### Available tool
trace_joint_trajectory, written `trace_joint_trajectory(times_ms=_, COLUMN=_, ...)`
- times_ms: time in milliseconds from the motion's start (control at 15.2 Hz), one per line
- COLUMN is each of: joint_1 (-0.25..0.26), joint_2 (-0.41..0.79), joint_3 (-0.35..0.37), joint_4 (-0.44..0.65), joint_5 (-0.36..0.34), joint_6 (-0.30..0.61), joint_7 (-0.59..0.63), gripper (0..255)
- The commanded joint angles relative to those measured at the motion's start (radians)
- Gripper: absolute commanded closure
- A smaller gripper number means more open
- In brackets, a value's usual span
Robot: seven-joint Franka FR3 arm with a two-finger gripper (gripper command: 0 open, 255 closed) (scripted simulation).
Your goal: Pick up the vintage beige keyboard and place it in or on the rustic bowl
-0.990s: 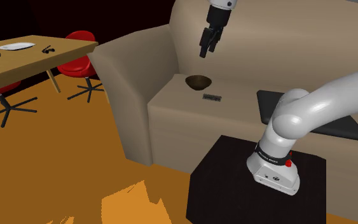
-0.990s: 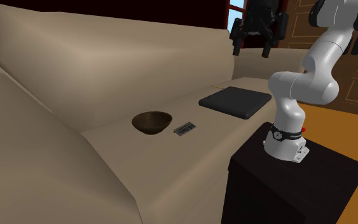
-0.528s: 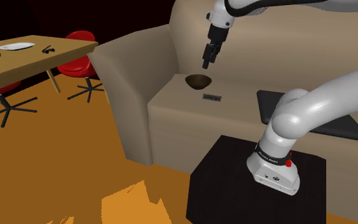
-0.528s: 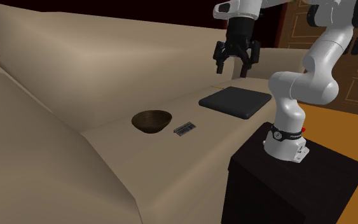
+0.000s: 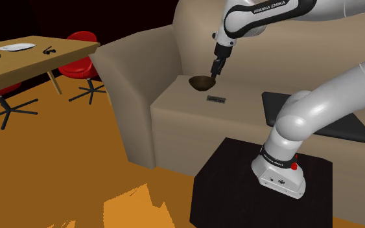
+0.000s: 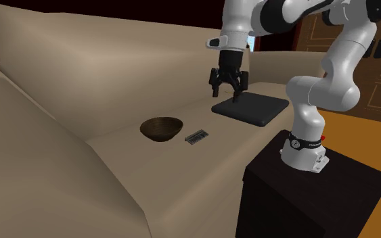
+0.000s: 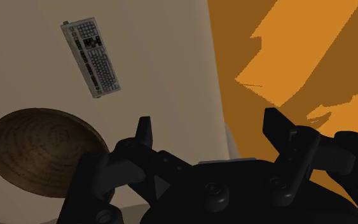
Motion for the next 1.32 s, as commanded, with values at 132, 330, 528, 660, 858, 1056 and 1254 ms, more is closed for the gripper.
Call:
trace_joint_trajectory(times_ms=132, joint_1=-0.011, joint_2=0.092, joint_3=-0.071, joint_4=-0.018, joint_5=-0.014, joint_6=0.092, joint_7=-0.090, gripper=0)
trace_joint_trajectory(times_ms=330, joint_1=-0.014, joint_2=0.180, joint_3=-0.127, joint_4=-0.016, joint_5=-0.013, joint_6=0.163, joint_7=-0.164, gripper=0)
trace_joint_trajectory(times_ms=528, joint_1=-0.012, joint_2=0.280, joint_3=-0.182, joint_4=-0.002, joint_5=0.004, joint_6=0.231, joint_7=-0.244, gripper=0)
trace_joint_trajectory(times_ms=660, joint_1=-0.009, joint_2=0.352, joint_3=-0.218, joint_4=0.014, joint_5=0.026, joint_6=0.274, joint_7=-0.304, gripper=0)
trace_joint_trajectory(times_ms=858, joint_1=-0.003, joint_2=0.470, joint_3=-0.267, joint_4=0.048, joint_5=0.082, joint_6=0.333, joint_7=-0.404, gripper=0)
trace_joint_trajectory(times_ms=1056, joint_1=-0.002, joint_2=0.545, joint_3=-0.286, joint_4=0.066, joint_5=0.130, joint_6=0.372, joint_7=-0.467, gripper=0)
trace_joint_trajectory(times_ms=1254, joint_1=0.002, joint_2=0.581, joint_3=-0.285, joint_4=0.055, joint_5=0.161, joint_6=0.414, joint_7=-0.490, gripper=0)
